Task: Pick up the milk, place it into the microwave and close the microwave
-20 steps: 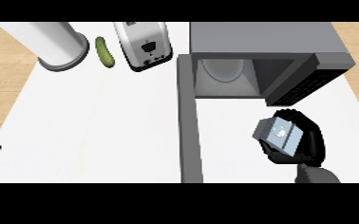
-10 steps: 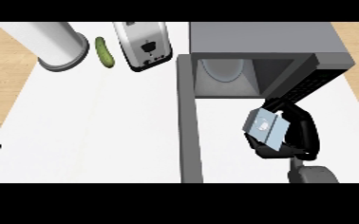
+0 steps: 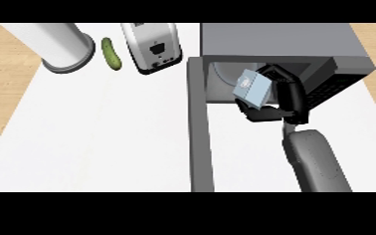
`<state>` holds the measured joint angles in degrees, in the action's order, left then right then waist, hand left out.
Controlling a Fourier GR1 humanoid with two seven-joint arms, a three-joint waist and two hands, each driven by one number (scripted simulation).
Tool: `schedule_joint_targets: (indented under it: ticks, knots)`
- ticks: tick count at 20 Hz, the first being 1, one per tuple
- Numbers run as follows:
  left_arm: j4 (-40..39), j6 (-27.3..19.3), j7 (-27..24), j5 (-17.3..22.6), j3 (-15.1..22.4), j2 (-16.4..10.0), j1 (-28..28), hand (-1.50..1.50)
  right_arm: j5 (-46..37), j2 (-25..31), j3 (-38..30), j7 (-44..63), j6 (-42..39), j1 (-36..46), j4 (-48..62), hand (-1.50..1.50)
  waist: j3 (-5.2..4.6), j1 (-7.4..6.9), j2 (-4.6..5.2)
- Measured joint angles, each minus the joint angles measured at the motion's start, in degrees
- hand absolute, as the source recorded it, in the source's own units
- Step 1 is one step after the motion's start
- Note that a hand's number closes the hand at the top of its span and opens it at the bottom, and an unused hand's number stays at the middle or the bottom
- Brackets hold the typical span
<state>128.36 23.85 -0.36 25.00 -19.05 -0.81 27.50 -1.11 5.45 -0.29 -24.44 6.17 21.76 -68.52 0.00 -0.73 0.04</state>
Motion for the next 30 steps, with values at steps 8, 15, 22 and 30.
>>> schedule_joint_targets:
  ticks: [8, 15, 22, 30]
  knots:
    - [-4.2, 1.3, -0.6, 1.2, -2.1, -1.7, -3.3, -1.50, -0.1, 0.5, -3.9, -8.0, 1.5, 6.6, 9.9, 1.50, 0.67, 0.98, -1.06]
    - [-5.6, 2.7, -0.8, 1.9, -2.3, -3.0, -4.7, -1.50, -0.6, 1.1, -4.9, -14.9, 2.8, 7.6, 13.4, 1.50, 1.02, -0.11, -1.22]
    - [-6.0, 2.8, -0.2, 1.7, -0.6, -3.0, -6.9, -1.50, -2.4, 2.4, -5.3, -21.1, 6.2, 7.5, 14.8, 1.50, 1.12, -1.56, -0.96]
    - [-6.6, 3.0, 0.0, 1.0, 0.3, -3.5, -8.9, -1.50, -2.8, 2.8, -7.1, -26.3, 10.7, 6.0, 14.3, 1.50, 0.83, -3.88, -0.58]
